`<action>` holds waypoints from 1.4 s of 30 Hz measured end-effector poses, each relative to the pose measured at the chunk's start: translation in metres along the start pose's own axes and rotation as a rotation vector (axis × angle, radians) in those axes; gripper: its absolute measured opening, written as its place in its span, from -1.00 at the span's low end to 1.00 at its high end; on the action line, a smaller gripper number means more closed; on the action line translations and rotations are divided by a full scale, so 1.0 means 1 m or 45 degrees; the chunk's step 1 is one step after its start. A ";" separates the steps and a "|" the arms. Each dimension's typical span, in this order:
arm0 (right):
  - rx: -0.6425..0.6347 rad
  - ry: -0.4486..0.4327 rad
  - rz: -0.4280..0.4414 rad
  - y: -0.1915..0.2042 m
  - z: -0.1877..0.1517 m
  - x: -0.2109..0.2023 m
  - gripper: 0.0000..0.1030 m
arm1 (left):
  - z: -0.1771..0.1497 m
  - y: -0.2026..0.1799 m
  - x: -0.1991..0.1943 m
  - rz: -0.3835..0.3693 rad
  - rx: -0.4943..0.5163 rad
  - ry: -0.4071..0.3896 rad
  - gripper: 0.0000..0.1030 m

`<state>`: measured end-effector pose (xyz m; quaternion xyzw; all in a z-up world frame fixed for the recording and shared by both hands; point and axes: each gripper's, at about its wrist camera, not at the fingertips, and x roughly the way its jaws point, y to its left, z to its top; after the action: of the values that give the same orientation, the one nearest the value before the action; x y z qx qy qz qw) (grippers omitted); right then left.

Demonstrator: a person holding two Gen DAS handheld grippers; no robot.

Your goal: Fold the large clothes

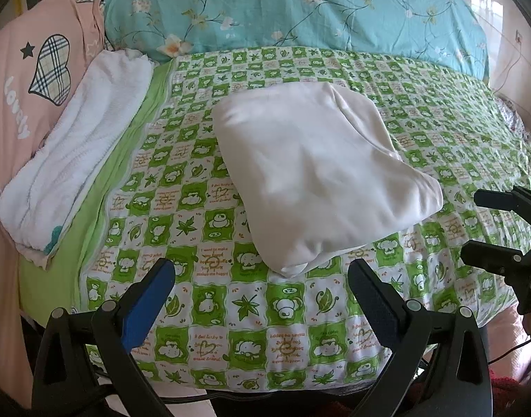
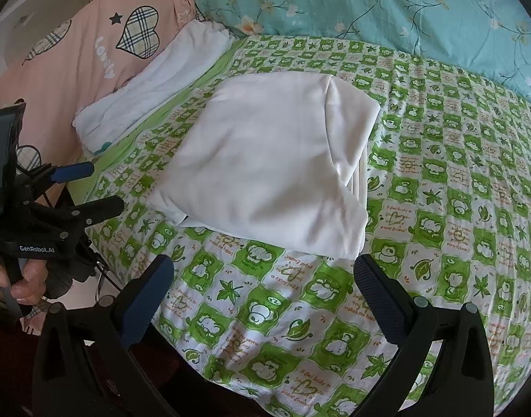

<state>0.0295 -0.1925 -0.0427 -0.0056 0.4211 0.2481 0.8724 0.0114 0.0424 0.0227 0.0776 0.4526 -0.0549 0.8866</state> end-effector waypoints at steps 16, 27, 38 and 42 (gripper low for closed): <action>-0.002 -0.002 0.005 0.001 0.002 -0.001 1.00 | 0.002 0.003 0.000 -0.002 -0.008 0.000 0.94; -0.002 -0.004 0.008 0.002 0.003 -0.002 1.00 | 0.002 0.003 0.000 -0.003 -0.008 -0.001 0.94; -0.013 -0.026 0.004 0.005 0.012 -0.004 1.00 | 0.009 0.006 -0.001 0.001 -0.010 -0.015 0.94; -0.024 -0.038 0.005 0.005 0.017 -0.002 1.00 | 0.013 0.008 0.000 0.003 -0.024 -0.020 0.94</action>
<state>0.0388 -0.1853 -0.0287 -0.0095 0.4058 0.2539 0.8780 0.0233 0.0475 0.0308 0.0694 0.4460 -0.0504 0.8909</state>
